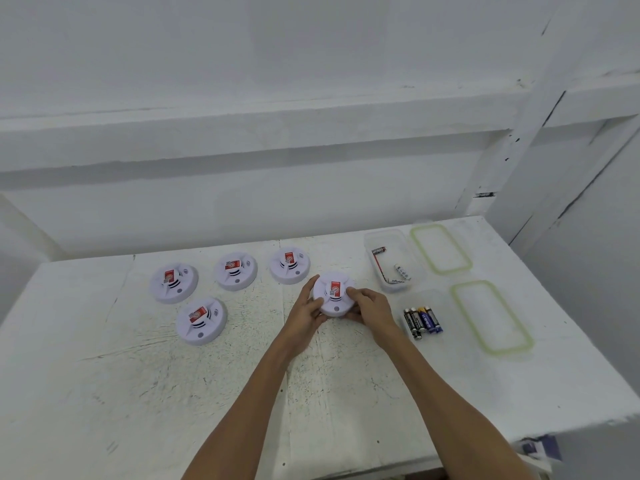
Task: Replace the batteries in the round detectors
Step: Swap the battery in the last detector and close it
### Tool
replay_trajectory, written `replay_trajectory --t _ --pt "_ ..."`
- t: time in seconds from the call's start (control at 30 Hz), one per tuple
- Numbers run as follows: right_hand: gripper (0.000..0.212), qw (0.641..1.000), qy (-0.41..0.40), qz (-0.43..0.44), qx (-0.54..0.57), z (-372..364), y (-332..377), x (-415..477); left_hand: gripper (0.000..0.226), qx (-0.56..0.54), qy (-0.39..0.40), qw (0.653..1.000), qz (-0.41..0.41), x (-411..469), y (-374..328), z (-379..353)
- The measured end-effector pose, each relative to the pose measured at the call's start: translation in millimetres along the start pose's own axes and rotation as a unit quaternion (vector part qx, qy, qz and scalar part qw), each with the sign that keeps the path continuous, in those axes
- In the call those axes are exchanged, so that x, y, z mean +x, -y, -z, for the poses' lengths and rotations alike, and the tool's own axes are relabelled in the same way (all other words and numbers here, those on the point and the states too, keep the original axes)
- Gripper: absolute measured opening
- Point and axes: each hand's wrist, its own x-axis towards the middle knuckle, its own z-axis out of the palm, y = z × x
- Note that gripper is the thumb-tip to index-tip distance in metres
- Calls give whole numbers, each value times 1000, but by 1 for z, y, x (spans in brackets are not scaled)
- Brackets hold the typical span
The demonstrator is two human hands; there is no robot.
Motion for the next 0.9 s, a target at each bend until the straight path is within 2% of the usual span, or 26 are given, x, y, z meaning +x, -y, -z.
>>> replay_trajectory --t 0.7,0.9 --pt "23 1000 -7 -4 -22 0 -2 4 51 -26 -11 1000 -2 2 2 0" --pt "25 1000 -3 -5 -26 1 0 1 45 -30 -7 999 -6 -2 -1 -2"
